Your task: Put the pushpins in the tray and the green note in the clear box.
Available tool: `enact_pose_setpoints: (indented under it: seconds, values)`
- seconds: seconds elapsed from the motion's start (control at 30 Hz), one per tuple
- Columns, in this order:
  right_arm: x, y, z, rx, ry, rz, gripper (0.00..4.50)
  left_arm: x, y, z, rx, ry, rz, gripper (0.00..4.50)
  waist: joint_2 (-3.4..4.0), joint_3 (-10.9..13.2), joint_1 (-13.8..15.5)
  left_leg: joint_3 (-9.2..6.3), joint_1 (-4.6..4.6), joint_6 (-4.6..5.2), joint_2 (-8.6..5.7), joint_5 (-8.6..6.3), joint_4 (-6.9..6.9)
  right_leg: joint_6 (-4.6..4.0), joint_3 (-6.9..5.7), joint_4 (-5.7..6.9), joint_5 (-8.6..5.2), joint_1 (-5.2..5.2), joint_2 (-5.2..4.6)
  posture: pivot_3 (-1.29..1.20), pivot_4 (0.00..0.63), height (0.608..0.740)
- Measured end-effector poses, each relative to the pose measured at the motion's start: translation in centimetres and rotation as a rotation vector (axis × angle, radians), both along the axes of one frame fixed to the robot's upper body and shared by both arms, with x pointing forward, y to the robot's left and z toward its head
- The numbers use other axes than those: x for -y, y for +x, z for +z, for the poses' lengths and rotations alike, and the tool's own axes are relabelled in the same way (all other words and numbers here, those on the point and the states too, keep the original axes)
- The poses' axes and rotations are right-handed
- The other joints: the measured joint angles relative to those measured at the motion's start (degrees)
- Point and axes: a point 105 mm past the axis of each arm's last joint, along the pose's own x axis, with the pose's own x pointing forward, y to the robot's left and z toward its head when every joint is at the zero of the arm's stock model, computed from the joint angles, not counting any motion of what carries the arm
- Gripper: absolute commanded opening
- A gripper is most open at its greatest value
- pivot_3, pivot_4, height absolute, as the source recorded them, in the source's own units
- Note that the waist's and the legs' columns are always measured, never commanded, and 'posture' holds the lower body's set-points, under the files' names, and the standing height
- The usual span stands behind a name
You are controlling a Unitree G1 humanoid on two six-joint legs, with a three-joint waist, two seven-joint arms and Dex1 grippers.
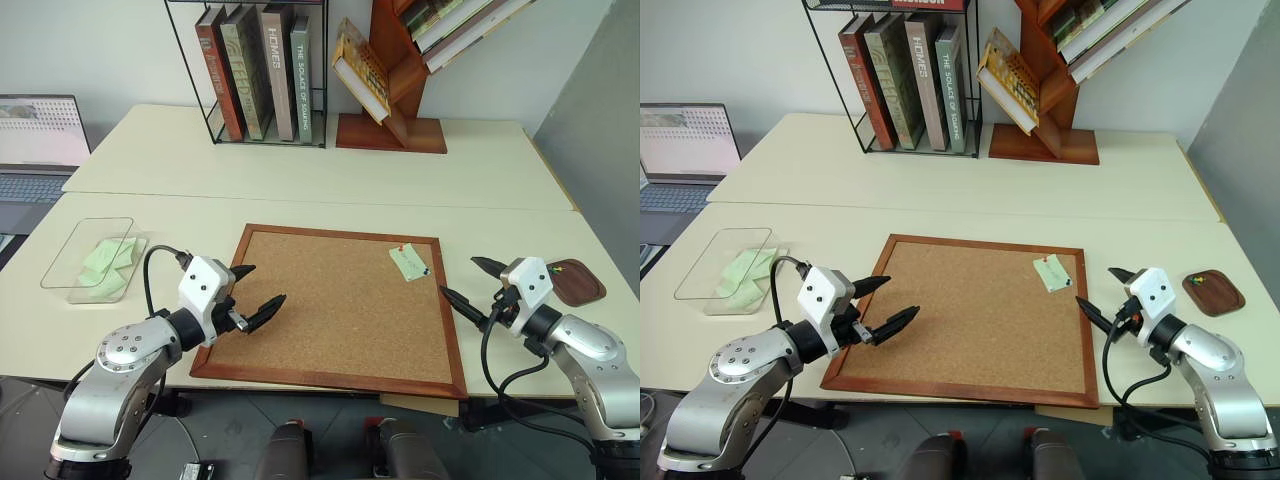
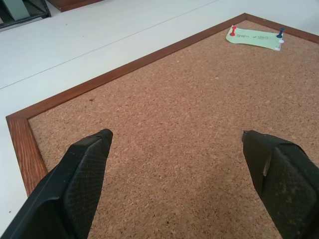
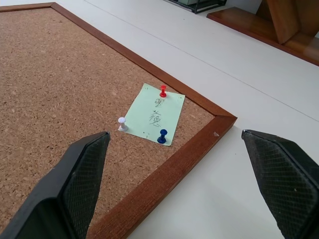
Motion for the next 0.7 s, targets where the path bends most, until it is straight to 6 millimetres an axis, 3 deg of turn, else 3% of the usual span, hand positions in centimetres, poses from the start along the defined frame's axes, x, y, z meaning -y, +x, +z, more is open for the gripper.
enact_pose_setpoints:
  seconds: [0.53,0.7]
  values:
    - [-0.10,-0.10,-0.16,-0.015,0.002,0.011,4.50,-0.04,-0.34,-0.48,-0.038,0.007,-0.019,4.39,0.00,0.00,-0.01,0.00,0.00,0.00,0.00,0.00,0.00,-0.01,0.00,0.00,-0.01,0.00,0.00,0.00,0.150,0.740]
    - [-0.53,-0.28,0.09,-0.022,0.035,0.033,4.50,0.93,-0.54,0.23,-0.065,-0.057,-0.086,4.39,0.01,0.01,-0.02,-0.01,-0.01,0.00,0.00,0.00,0.00,-0.01,-0.01,0.00,-0.01,0.00,0.00,0.00,0.150,0.740]
